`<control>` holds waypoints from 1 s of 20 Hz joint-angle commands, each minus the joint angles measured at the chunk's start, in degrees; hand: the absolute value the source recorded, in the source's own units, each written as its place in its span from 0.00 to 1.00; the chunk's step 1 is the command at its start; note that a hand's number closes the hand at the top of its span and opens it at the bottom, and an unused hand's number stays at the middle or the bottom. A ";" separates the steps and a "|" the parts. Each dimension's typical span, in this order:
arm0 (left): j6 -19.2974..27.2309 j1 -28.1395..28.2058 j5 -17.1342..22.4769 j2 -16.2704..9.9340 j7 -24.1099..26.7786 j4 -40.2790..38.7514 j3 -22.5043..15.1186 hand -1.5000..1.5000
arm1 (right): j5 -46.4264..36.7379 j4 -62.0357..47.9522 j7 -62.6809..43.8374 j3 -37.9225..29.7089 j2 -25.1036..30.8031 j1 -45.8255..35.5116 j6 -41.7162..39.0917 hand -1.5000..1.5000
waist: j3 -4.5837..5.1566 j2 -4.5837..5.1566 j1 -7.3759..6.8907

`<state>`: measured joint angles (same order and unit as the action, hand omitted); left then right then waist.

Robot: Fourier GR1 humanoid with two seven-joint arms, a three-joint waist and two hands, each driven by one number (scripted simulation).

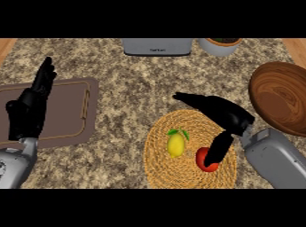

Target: Pick the lemon from the placemat and place it in the bowl

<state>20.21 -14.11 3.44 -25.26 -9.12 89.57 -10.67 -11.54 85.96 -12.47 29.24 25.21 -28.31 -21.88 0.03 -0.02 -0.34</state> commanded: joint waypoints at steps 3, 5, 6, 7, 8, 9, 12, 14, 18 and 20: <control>-0.70 -0.06 -1.76 2.63 1.35 -1.24 0.17 0.50 | -5.44 -4.18 -6.68 3.95 -5.51 -2.66 -4.25 0.00 | 0.00 0.09 -0.03; -0.41 -0.75 -2.69 1.80 -1.57 0.13 1.18 0.50 | -7.61 -2.18 -9.07 5.50 -5.44 0.21 -4.69 0.00 | -0.02 -0.02 0.23; -0.26 1.15 -2.94 2.39 -0.81 1.63 0.64 0.50 | -8.48 -8.48 -6.01 3.72 -4.96 -2.98 -5.79 0.00 | -0.03 0.07 -0.25; -3.08 1.41 -0.57 0.06 -0.99 1.84 3.40 0.50 | -10.35 -6.22 -10.22 5.68 -7.80 -1.00 -3.82 0.00 | -0.02 0.00 -0.11; -1.94 5.25 -1.88 1.98 1.53 3.76 2.23 0.50 | -11.44 -8.46 -7.21 4.76 -7.49 -0.27 -3.83 0.00 | -0.03 0.01 -0.19; -3.10 4.31 -2.22 0.46 -2.29 6.18 2.66 0.50 | -9.70 -7.60 -10.73 2.73 -8.33 -3.51 -7.94 0.00 | -0.03 -0.04 -0.17; -2.93 1.31 -4.58 4.17 0.89 0.52 3.01 0.50 | -15.87 -11.01 -7.65 4.16 -11.90 0.31 -3.65 0.00 | -0.03 0.04 0.21; -4.35 4.02 -3.89 3.66 0.35 3.39 4.82 0.50 | -18.38 -12.74 -4.10 3.59 -12.02 1.80 -2.73 0.00 | -0.03 0.02 0.06; -4.81 2.38 -5.96 5.33 -1.32 2.25 5.04 0.50 | -22.03 -15.62 -3.44 3.91 -16.70 3.28 -0.06 0.00 | -0.03 0.02 0.20; -6.93 -0.85 -5.95 5.56 -1.87 0.43 7.04 0.50 | -23.10 -16.00 -0.77 2.40 -15.98 3.63 -2.41 0.00 | -0.03 0.03 0.34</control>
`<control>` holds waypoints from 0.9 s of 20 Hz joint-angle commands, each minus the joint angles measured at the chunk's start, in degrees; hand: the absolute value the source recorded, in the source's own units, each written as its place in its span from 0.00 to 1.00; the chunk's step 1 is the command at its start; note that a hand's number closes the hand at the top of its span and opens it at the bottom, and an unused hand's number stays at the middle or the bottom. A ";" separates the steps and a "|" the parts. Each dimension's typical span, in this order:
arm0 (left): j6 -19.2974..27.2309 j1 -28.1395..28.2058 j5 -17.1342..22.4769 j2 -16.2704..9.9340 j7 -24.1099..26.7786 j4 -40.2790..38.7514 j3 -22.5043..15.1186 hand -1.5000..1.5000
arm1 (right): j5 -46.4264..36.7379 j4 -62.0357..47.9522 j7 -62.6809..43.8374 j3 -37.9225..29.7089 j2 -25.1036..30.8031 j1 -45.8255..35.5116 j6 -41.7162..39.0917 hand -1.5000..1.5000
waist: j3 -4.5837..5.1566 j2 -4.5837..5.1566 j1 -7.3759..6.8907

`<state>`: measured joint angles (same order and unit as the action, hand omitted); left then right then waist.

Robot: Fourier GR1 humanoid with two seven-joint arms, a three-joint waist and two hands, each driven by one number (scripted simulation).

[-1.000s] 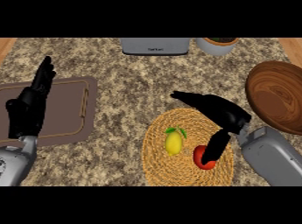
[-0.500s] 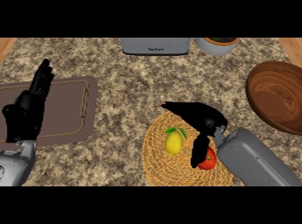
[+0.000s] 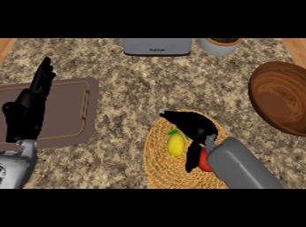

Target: Pick the lemon from the placemat and place it in the bowl

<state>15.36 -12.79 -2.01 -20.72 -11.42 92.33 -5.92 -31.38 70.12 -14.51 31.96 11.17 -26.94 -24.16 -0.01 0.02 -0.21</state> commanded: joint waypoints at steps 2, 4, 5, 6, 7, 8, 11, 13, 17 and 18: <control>-2.68 1.17 0.02 0.63 4.29 -2.91 3.30 0.50 | -3.73 -12.53 5.89 -3.75 -4.25 -5.29 0.93 0.00 | 0.00 0.10 -0.27; -3.53 -1.37 -0.81 1.05 -0.73 -0.64 3.75 0.50 | -4.89 -5.21 7.28 -3.54 -0.64 0.78 -1.15 0.00 | 0.00 -0.03 0.15; -3.17 -0.85 -1.30 2.38 5.07 -5.45 4.25 0.50 | -7.30 -12.69 9.90 -3.61 -4.01 -1.40 3.53 0.00 | 0.00 0.08 -0.01; -2.34 -4.47 -2.85 3.44 0.75 -4.63 3.55 0.50 | -7.03 -5.88 4.97 -3.23 -4.26 0.47 -0.67 0.00 | 0.01 -0.02 0.26; -4.23 1.86 -2.06 2.02 1.66 0.93 3.59 0.50 | -7.96 -14.12 9.74 -4.65 -5.43 -2.86 1.30 0.00 | 0.00 0.01 -0.22; -3.46 1.03 -2.06 3.16 5.76 -3.77 3.78 0.50 | -10.33 -15.72 10.13 -2.12 -6.25 -4.12 2.93 1.00 | 0.00 0.10 -0.25; -3.73 2.56 -2.33 3.83 1.24 1.38 3.32 0.50 | -13.20 -15.77 14.96 -1.34 -5.70 -2.47 5.66 1.00 | -0.01 0.03 -0.26; -3.39 1.17 -4.49 4.13 1.96 -0.48 3.44 0.50 | -14.35 -18.20 17.61 -3.02 -6.25 -3.11 7.67 1.00 | -0.01 0.06 -0.20; -6.93 0.73 -1.55 3.42 5.67 -5.22 7.01 0.50 | -15.69 -19.87 19.44 -4.85 -7.20 -3.85 8.49 1.00 | 0.01 0.11 -0.14; -5.32 0.59 -4.33 3.23 -1.45 2.04 5.10 0.50 | -15.85 -15.65 18.32 -3.63 -7.70 0.19 8.77 1.00 | -0.01 -0.04 -0.05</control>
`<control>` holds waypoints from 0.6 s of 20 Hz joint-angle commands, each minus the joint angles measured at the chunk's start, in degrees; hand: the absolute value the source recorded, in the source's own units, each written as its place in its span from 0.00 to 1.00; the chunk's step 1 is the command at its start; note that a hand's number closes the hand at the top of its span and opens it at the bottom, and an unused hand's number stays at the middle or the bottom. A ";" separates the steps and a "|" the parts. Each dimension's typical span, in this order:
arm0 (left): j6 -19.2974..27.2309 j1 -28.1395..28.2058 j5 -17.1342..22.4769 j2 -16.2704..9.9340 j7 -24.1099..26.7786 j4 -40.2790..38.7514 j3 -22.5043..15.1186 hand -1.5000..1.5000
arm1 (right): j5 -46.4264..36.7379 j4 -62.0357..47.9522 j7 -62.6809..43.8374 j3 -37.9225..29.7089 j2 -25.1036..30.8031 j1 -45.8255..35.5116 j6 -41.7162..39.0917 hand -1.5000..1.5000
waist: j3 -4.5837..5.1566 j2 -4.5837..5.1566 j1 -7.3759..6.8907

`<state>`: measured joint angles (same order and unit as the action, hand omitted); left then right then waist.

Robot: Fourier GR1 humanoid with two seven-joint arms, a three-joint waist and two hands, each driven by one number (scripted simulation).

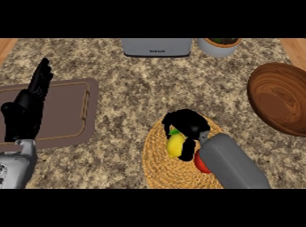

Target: Pick the lemon from the placemat and place it in the bowl

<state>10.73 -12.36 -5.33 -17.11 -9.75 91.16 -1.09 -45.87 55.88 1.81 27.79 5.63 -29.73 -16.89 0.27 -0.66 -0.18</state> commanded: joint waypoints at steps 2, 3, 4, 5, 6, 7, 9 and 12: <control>-0.29 -1.92 -1.75 1.32 -1.88 0.01 0.82 0.50 | -1.36 -0.31 3.01 -1.80 -1.88 1.36 -0.32 1.00 | -0.28 0.67 0.06; -0.62 -0.94 -0.86 2.09 2.33 -3.30 0.72 0.50 | -2.14 8.67 -1.01 2.37 -1.39 8.36 -1.36 1.00 | -0.25 0.55 0.61; 0.11 0.69 -1.62 1.70 2.73 -2.40 1.21 0.50 | -1.99 14.45 -6.48 3.11 -2.76 9.98 -3.79 1.00 | -0.24 0.45 0.71; -1.85 1.87 1.36 0.05 6.02 -4.75 3.67 0.50 | -3.83 18.74 -7.04 7.61 -2.99 15.90 -1.14 1.00 | -0.17 0.19 1.68; 1.08 1.77 -1.78 2.13 4.42 -3.54 1.19 0.50 | -5.06 20.76 -6.95 10.11 -2.68 20.99 1.35 1.00 | -0.21 0.11 2.02; 0.09 2.49 -0.50 0.78 1.87 -1.79 2.28 0.50 | -6.72 23.40 -9.02 13.18 -3.36 25.31 3.14 1.00 | -0.20 -0.32 2.52; -0.90 2.36 0.29 0.75 1.13 -0.43 2.05 0.50 | -9.86 28.64 -10.79 18.41 -2.17 31.82 5.58 1.00 | -0.22 -0.22 2.21; -0.48 2.85 -0.71 0.60 -1.86 3.81 1.30 0.50 | -13.54 41.64 -14.80 23.52 1.85 38.75 6.70 1.00 | -0.25 -0.14 1.50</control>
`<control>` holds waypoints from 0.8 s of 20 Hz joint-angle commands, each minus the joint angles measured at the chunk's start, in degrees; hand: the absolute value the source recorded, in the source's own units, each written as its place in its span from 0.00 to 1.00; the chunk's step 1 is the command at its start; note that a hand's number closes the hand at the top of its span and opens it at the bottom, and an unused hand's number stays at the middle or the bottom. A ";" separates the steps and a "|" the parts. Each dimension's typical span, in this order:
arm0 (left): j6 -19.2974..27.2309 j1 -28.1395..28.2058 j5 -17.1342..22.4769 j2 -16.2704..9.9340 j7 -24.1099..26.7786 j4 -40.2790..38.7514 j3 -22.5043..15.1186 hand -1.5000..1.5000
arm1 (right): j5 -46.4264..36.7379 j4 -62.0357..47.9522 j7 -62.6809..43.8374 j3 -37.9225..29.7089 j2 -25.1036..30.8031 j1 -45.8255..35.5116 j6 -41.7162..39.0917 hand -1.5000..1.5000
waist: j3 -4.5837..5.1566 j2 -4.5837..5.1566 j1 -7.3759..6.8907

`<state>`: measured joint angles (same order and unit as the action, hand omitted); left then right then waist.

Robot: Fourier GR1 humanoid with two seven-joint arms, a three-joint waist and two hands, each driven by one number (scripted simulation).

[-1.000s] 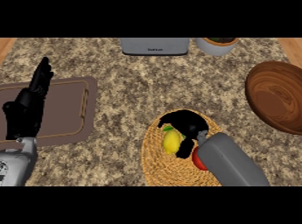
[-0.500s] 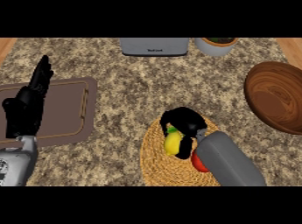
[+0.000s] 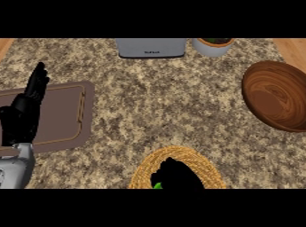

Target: Pick the lemon from the placemat and place it in the bowl

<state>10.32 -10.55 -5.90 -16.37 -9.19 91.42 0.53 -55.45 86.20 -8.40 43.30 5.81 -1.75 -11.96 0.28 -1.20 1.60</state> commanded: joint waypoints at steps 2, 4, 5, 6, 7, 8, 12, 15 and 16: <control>-1.52 0.50 0.81 -0.84 -0.17 1.10 0.88 0.50 | -3.13 20.64 -7.35 8.07 2.84 12.67 -0.26 1.00 | -0.22 0.78 -0.48; -1.37 -0.19 0.27 -1.18 0.01 -0.22 1.24 0.50 | -2.42 24.65 -4.88 9.47 5.54 18.98 5.81 1.00 | -0.26 0.86 -0.03; -0.55 -0.54 0.37 -0.56 0.08 -0.54 1.60 0.50 | -1.73 28.85 -5.09 9.77 6.45 21.23 6.71 1.00 | -0.25 0.79 0.39; -0.48 1.07 0.14 -0.43 0.93 -0.28 1.36 0.50 | -0.24 32.10 -4.38 9.72 6.15 22.79 8.35 1.00 | -0.26 0.71 0.48; -0.95 -1.35 0.08 -0.50 -2.65 2.06 0.39 0.50 | 0.33 35.61 -4.11 8.06 8.15 23.14 8.55 1.00 | -0.31 0.73 0.16; -0.99 -0.19 0.79 -1.15 0.27 -0.05 2.35 0.50 | 0.76 38.51 -4.22 7.28 7.93 23.76 9.91 1.00 | -0.27 0.84 0.09; -0.57 1.64 -0.36 0.50 -0.12 1.87 0.03 0.50 | -1.06 46.85 -7.71 6.46 8.07 27.85 13.48 1.00 | -0.24 0.61 0.32; -0.42 -0.28 -0.71 0.03 -1.60 0.98 0.73 0.50 | -2.11 52.61 -10.43 2.12 10.01 29.32 13.87 1.00 | -0.25 0.84 0.10; -1.17 -0.84 0.48 0.00 -1.97 1.52 1.24 0.50 | -1.29 52.17 -9.70 -1.38 11.17 28.06 13.88 1.00 | -0.27 0.97 -0.43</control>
<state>9.41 -10.68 -5.90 -16.69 -10.45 92.70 1.51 -58.05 124.48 -16.45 46.57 12.67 23.37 2.11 0.02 -0.41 1.61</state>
